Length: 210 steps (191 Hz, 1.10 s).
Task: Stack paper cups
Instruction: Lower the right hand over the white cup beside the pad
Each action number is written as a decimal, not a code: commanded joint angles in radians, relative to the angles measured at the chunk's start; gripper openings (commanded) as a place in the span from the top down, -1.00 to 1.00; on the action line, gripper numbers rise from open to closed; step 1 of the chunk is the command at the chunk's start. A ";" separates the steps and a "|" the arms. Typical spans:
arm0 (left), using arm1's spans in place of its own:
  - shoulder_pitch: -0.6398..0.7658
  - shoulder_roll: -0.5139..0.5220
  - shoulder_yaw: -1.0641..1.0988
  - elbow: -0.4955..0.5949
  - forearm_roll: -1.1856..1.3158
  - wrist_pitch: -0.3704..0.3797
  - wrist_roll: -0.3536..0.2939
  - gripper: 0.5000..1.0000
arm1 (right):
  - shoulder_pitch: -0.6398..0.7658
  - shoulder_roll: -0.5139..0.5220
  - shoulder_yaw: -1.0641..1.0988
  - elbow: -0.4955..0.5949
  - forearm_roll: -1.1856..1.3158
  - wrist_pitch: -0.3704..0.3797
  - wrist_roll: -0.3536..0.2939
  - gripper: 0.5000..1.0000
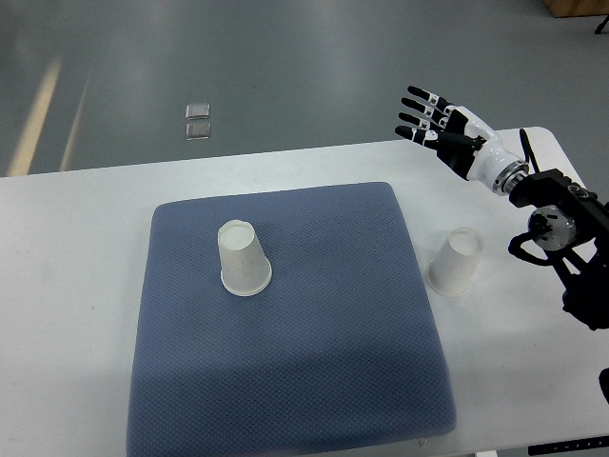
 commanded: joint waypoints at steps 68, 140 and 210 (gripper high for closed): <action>0.000 0.000 0.000 0.000 0.001 0.000 0.000 -1.00 | 0.155 -0.452 -0.498 0.325 -0.239 0.038 0.097 -0.64; 0.000 0.000 0.000 0.000 0.001 0.000 0.000 -1.00 | 0.167 -0.575 -0.626 0.467 -0.692 -0.102 0.183 -0.50; 0.000 0.000 0.000 0.000 0.001 0.000 0.000 -1.00 | 0.167 -0.584 -0.722 0.468 -0.897 -0.178 0.216 -0.50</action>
